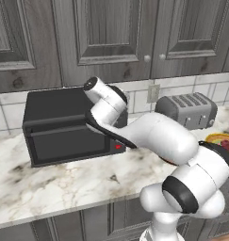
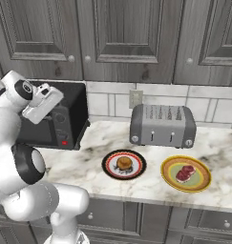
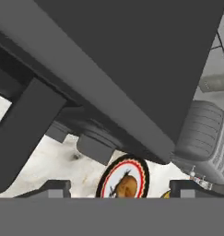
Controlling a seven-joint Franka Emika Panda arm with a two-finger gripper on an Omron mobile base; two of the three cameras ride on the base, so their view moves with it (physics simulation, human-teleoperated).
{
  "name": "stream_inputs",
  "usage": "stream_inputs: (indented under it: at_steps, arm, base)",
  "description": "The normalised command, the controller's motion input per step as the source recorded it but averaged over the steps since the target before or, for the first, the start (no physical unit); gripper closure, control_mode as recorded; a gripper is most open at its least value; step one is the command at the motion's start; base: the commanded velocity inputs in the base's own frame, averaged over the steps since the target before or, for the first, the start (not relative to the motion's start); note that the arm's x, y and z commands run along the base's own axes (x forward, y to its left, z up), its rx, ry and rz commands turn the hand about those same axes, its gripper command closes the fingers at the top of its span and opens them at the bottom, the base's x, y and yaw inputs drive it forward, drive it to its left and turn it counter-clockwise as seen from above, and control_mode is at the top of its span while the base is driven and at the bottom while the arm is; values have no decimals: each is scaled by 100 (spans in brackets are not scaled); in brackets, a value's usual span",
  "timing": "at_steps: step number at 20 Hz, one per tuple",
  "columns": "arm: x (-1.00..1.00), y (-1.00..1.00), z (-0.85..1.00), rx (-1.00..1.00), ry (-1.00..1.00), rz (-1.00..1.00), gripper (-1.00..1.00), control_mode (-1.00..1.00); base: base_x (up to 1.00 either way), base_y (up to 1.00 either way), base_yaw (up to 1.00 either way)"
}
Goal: Open the toaster oven door. Place the bread on the bottom rack in the toaster oven and place the steak on the top rack.
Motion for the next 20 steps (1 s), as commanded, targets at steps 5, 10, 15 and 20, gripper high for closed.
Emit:
stream_inputs:
  at_steps: [5,10,15,20]
  arm:
    - [-44,69,-2,-40,-7,26,-100,-100]
    - [-45,53,-3,-18,-7,30,-100,-100]
    - [75,74,-40,-17,-7,22,-100,-100]
    - [29,28,-32,-14,-2,4,-100,-100]
  base:
    - [0,0,0]
    - [0,0,0]
    - [0,0,0]
    - [0,0,0]
